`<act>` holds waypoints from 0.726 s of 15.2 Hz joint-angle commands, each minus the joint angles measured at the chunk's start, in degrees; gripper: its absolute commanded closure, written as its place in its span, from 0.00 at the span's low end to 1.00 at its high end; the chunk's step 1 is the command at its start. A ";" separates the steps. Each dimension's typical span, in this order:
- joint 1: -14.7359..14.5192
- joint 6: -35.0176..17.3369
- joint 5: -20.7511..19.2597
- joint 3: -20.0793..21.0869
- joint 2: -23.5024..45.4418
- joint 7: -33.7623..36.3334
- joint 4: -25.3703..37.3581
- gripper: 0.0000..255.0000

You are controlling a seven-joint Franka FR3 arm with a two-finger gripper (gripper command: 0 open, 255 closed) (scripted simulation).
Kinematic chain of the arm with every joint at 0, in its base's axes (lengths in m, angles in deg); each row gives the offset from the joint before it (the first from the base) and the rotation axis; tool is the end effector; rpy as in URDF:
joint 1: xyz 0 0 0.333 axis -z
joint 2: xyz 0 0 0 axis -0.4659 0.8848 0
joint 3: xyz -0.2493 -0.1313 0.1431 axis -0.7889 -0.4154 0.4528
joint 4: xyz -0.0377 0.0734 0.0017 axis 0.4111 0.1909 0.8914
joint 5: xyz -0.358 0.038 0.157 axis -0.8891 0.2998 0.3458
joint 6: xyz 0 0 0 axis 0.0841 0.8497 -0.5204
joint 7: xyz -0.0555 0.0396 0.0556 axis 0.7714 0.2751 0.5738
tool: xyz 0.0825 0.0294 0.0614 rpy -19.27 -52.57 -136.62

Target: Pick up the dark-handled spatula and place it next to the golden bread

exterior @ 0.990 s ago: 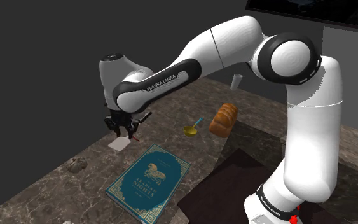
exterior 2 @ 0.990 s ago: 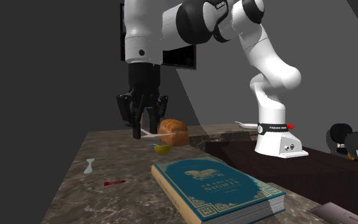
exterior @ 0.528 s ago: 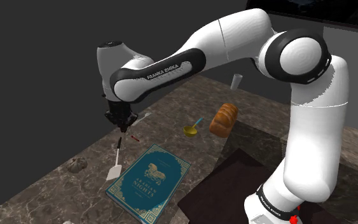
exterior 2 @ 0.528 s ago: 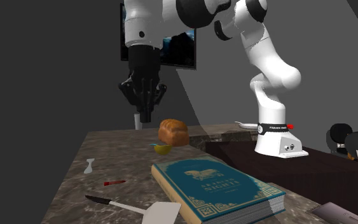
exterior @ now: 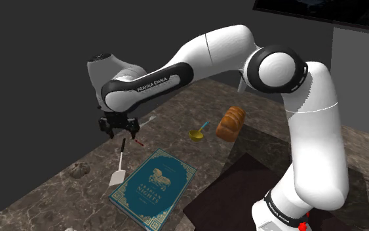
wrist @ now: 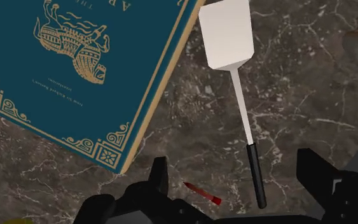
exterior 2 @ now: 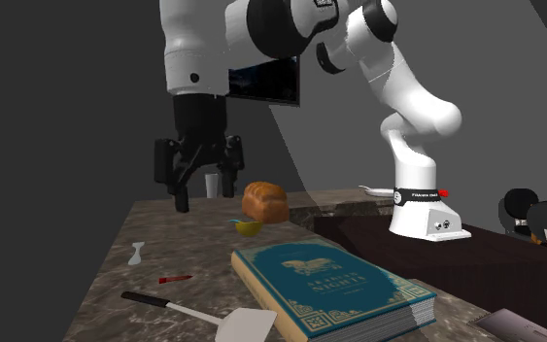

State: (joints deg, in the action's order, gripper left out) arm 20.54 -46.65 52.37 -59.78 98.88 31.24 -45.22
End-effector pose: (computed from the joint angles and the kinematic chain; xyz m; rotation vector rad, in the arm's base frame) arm 0.5971 0.3408 0.3138 2.8148 -1.0996 -0.0056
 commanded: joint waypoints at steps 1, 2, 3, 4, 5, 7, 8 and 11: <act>-2.39 2.67 -2.26 -1.22 5.76 -1.78 6.10 0.00; -3.60 4.04 -3.16 -1.80 8.51 -2.79 9.20 0.00; -4.83 5.46 -4.00 -2.39 11.31 -3.89 12.45 0.00; -6.09 6.94 -4.78 -2.97 14.17 -5.08 15.90 0.00; -7.40 8.49 -5.49 -3.58 17.12 -6.38 19.57 0.00; -10.20 11.94 -6.76 -4.80 23.46 -9.31 27.92 0.00; -11.75 13.93 -7.30 -5.44 27.00 -11.01 32.88 0.00; -12.08 13.47 -7.68 -5.85 28.71 -11.52 33.81 0.00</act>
State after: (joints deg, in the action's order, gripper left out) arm 8.43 -32.78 44.87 -65.51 127.25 19.84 -11.19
